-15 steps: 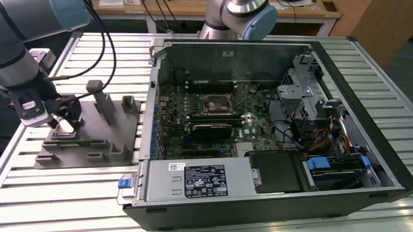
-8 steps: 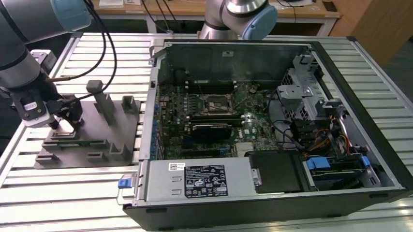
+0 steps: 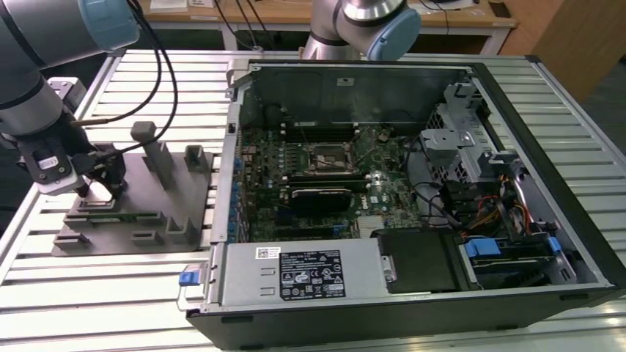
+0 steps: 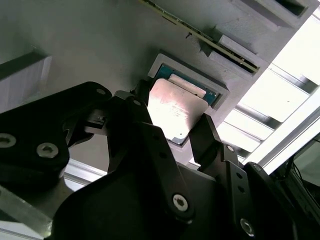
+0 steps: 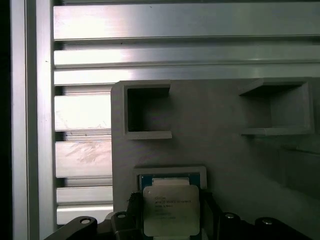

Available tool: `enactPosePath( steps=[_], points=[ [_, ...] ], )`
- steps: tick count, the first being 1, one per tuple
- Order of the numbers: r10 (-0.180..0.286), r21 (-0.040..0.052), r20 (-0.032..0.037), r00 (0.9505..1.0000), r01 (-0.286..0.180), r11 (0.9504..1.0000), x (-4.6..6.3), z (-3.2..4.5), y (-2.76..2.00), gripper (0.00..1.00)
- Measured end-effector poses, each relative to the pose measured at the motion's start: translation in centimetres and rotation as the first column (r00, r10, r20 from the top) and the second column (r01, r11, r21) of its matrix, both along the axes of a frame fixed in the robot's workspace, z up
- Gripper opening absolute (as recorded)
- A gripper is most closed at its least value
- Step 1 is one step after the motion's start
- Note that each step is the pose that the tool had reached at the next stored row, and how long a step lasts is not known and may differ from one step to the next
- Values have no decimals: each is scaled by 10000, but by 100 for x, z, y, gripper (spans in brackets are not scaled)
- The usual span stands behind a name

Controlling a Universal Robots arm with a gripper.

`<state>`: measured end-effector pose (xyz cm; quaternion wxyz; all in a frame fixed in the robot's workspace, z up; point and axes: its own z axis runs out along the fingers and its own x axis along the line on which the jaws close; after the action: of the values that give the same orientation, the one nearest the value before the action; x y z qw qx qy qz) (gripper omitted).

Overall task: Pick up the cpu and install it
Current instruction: 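Pick up the cpu and move it towards the insertion slot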

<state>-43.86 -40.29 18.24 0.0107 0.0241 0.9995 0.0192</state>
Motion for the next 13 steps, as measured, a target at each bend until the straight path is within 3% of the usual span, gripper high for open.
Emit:
enactPosePath(
  steps=[13],
  points=[
    [0,1,2,10000,0,10000,0,-2,0,54]
  ],
)
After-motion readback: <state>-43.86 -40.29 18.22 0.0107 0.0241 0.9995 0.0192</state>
